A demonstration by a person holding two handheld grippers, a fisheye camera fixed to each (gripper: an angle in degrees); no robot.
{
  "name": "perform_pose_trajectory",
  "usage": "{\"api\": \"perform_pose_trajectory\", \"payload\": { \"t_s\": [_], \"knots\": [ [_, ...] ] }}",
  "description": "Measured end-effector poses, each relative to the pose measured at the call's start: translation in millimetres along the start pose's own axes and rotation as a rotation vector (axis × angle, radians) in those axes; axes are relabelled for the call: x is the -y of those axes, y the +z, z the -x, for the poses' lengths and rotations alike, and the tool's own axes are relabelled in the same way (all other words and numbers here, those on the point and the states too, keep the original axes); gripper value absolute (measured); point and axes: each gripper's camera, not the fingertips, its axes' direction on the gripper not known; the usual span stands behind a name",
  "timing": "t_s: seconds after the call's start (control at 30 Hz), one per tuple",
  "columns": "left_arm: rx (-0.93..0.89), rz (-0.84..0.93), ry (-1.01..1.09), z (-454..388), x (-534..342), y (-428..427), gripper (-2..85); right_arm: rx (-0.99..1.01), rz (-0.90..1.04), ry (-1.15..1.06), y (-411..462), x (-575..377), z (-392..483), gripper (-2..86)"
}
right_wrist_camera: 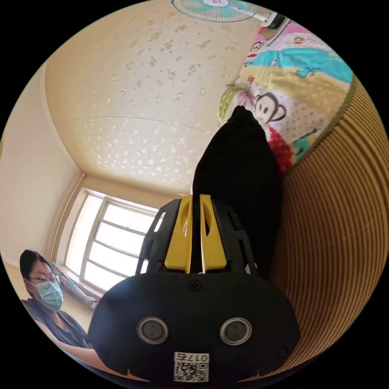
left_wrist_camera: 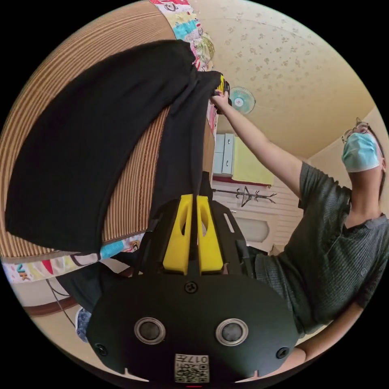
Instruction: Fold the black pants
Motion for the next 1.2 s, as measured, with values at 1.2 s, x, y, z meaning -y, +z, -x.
{"api": "perform_pose_trajectory", "payload": {
  "t_s": [1.2],
  "knots": [
    [0.476,0.12,-0.007,51.6,74.4,-180.8,8.6,-0.557,0.509,0.332,28.5,-695.9,17.1,7.2]
  ]
}}
